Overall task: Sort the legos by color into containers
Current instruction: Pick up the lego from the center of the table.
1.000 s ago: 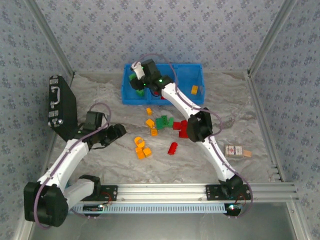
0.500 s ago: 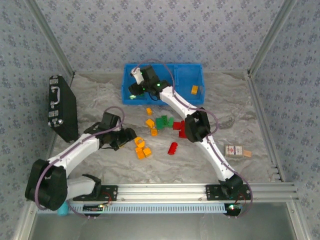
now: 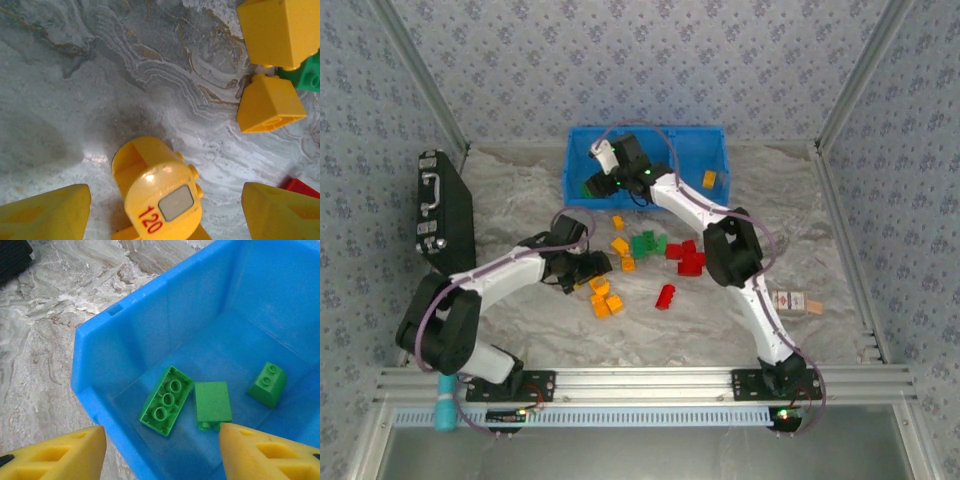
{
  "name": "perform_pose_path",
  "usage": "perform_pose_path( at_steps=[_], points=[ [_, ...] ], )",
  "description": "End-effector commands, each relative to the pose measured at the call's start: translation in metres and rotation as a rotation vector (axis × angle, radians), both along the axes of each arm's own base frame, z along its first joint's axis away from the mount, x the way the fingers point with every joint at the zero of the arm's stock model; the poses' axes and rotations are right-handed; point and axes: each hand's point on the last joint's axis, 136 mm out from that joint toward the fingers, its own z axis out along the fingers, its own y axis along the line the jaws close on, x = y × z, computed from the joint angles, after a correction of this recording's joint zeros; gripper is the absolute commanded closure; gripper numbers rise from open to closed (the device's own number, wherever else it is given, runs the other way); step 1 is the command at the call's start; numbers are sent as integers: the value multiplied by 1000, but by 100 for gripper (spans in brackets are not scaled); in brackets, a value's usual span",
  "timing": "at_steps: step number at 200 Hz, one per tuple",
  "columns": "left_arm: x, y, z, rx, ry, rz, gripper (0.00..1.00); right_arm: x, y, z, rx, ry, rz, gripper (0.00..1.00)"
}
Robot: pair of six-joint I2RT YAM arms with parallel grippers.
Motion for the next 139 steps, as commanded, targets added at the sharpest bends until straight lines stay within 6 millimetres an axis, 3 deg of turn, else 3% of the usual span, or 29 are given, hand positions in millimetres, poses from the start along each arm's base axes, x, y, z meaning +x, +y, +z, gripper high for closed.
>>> perform_pose_path(
  at_steps=[1,60,96,139],
  points=[
    [8,-7,-1,32,-5,-19,21,-4,-15,57,57,-110,-3,36],
    [-1,-18,-33,135,72,-58,30,-27,-66,82,109,-148,-56,34],
    [-11,-15,-46,186,107,-56,46,-37,-105,94,130,-168,-118,33],
    [-7,-21,-46,219,117,-82,63,-47,-156,88,140,-152,-220,32]
  ],
)
